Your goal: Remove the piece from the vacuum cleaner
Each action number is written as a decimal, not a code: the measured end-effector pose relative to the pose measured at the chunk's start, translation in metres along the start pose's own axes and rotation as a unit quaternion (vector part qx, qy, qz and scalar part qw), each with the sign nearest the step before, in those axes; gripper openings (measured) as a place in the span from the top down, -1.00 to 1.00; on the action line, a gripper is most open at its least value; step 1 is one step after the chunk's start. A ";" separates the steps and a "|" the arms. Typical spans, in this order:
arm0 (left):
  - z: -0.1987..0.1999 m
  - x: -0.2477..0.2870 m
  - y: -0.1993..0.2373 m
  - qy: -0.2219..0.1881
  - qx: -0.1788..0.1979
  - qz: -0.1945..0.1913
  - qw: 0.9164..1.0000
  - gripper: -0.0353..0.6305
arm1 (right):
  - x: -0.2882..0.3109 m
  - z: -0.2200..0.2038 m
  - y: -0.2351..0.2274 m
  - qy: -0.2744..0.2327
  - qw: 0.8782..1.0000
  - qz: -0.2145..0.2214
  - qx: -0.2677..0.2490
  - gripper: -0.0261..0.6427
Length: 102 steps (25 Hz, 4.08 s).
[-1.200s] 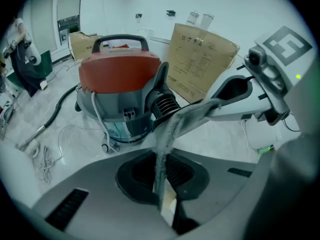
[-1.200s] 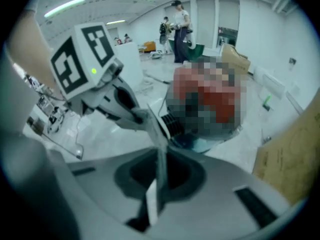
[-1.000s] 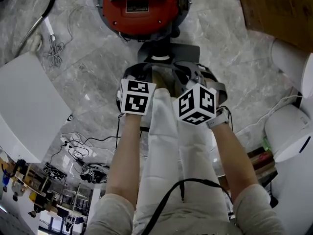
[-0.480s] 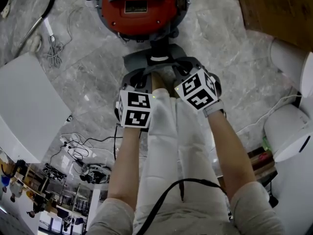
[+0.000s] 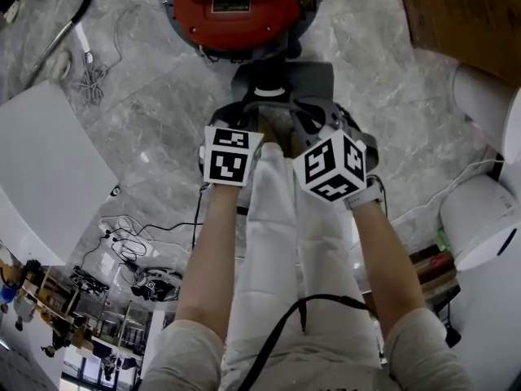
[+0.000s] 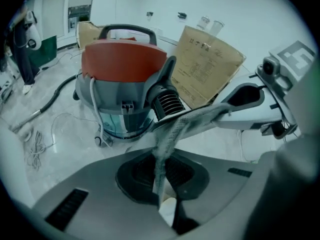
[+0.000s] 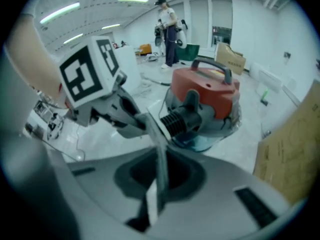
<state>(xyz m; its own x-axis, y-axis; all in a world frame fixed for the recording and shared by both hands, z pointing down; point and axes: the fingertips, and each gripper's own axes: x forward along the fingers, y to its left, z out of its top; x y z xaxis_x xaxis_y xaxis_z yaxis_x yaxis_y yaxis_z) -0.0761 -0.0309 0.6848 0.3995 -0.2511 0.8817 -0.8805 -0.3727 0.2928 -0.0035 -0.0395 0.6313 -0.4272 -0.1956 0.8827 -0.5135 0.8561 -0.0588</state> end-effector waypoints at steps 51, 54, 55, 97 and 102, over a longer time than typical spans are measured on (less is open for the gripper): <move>-0.016 -0.038 -0.005 -0.015 0.007 0.030 0.999 0.79 | 0.009 -0.027 0.024 -0.016 0.996 0.030 0.085 0.85; -0.016 -0.046 -0.010 -0.018 0.011 0.029 0.999 0.79 | 0.000 -0.025 0.025 -0.020 0.997 0.028 0.075 0.85; -0.015 -0.048 -0.013 -0.020 0.012 0.029 0.999 0.79 | -0.003 -0.024 0.025 -0.020 0.997 0.029 0.074 0.85; 0.083 -0.366 -0.193 -0.199 -0.011 -0.113 0.974 0.79 | -0.362 0.093 0.071 -0.149 0.980 0.131 -0.013 0.84; 0.088 -0.387 -0.200 -0.202 -0.014 -0.120 0.972 0.79 | -0.383 0.104 0.076 -0.152 0.978 0.140 -0.028 0.84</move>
<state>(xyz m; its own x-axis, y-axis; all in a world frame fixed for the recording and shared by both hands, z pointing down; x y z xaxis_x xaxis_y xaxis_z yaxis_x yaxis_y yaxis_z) -0.0322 0.0625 0.2529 0.6572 -0.4921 0.5709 -0.7536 -0.4412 0.4873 0.0438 0.0507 0.2408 -0.7514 -0.0758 0.6554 -0.3063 0.9199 -0.2449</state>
